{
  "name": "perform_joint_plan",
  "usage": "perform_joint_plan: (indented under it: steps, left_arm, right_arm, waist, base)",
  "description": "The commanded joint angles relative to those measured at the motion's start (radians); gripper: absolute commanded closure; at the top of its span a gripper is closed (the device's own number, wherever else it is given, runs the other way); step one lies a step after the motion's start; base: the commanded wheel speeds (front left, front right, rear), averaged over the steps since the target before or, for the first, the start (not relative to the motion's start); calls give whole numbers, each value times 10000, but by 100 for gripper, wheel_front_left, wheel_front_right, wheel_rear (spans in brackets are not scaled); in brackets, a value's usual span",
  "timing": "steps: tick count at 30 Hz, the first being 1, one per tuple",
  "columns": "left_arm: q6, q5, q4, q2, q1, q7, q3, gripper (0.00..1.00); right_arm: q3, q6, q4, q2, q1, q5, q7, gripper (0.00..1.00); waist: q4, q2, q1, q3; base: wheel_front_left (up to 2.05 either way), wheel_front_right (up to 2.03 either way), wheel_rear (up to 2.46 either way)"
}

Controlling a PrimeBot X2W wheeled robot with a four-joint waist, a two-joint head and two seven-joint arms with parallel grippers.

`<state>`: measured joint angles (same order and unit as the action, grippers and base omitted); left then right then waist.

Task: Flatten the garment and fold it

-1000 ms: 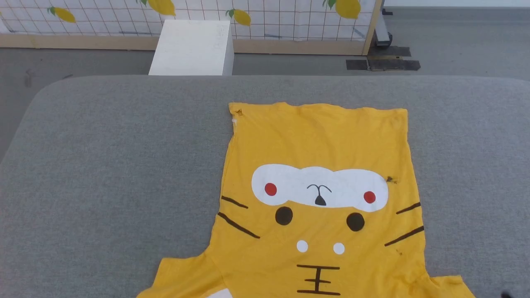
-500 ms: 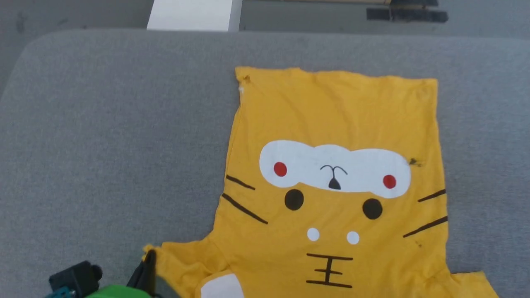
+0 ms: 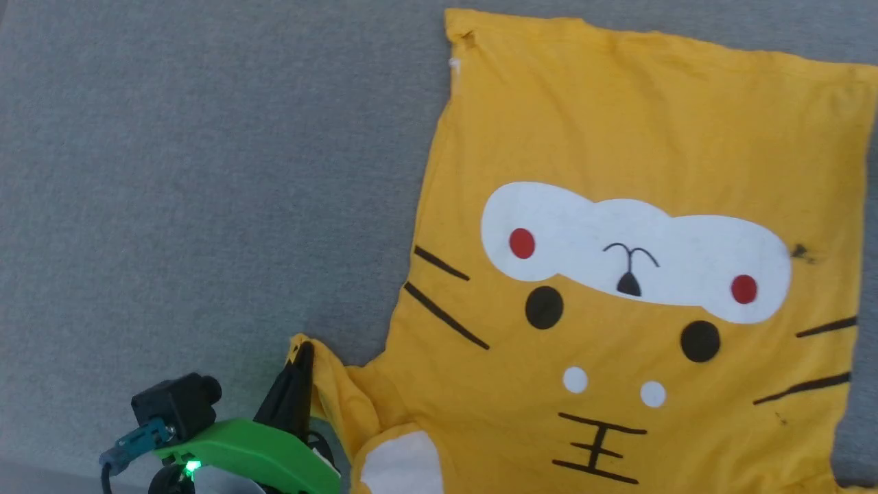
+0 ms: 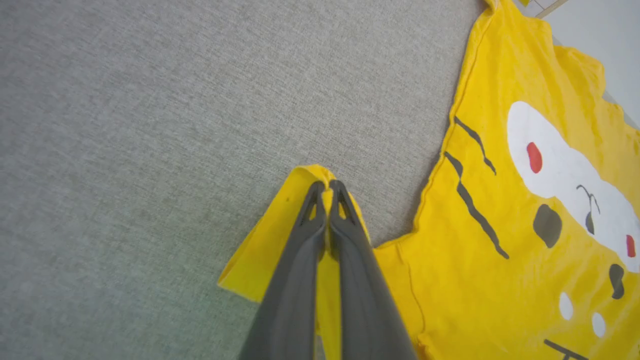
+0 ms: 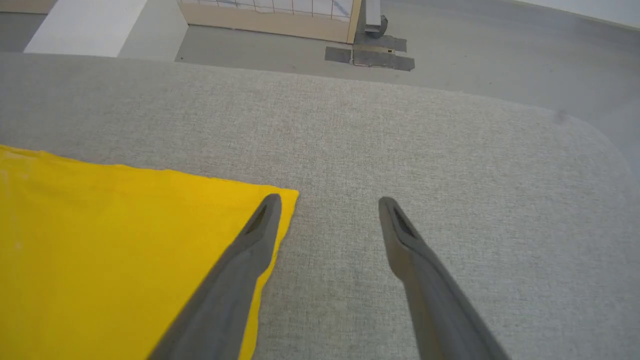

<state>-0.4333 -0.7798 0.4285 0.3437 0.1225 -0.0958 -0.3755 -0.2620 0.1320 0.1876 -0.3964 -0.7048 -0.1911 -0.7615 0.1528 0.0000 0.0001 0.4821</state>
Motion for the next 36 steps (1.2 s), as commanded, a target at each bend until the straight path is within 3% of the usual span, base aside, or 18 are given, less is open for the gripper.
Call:
perform_joint_plan:
  steps: [1,5,7,8,9,10,19,25,29,36]
  left_arm:
    - [51,87,-57,-54,-231,40,-38,100]
    - [102,96,-208,-144,-386,52,-135,100]
    - [106,97,-270,-162,-424,56,-148,100]
    - [104,94,-297,-166,-433,62,-143,100]
    - [97,94,-320,-166,-434,67,-136,100]
    - [74,97,-349,-166,-424,82,-116,100]
    - [-40,134,-467,98,-251,150,182,100]
    - [-87,185,-610,371,-144,-48,199,100]
    - [-118,179,-705,378,-103,-149,108,100]
    - [-81,55,-817,288,139,-79,48,100]
  right_arm:
    - [2,-13,180,10,-155,100,-65,0]
    - [-41,-13,628,39,-82,120,-245,0]
    - [-86,-13,769,43,-21,219,-230,11]
    - [-166,-13,870,71,13,312,-236,49]
    - [-206,-13,936,105,37,373,-229,67]
    - [-328,-13,1005,153,48,491,-163,100]
    - [-902,-13,938,353,477,182,1082,100]
    - [-1925,-13,217,546,2394,-351,1596,100]
    - [-3064,-13,-518,1204,4581,-615,1672,100]
    - [-4598,-13,-1600,3006,8200,-1068,1507,100]
  waist:
    - [774,0,-1,735]
    - [979,0,-1,795]
    - [1025,0,-1,787]
    - [1024,0,-1,772]
    - [1010,0,-1,746]
    - [969,0,-1,682]
    - [168,0,-1,-634]
    - [-460,0,-1,-1809]
    - [-848,0,-1,-2286]
    - [-1329,0,-1,-2651]
  base:
    - [0,0,0]
    - [0,0,0]
    - [0,0,0]
    - [0,0,0]
    - [0,0,0]
    - [0,0,0]
    - [0,0,0]
    - [0,0,0]
    - [0,0,0]
    - [0,0,0]
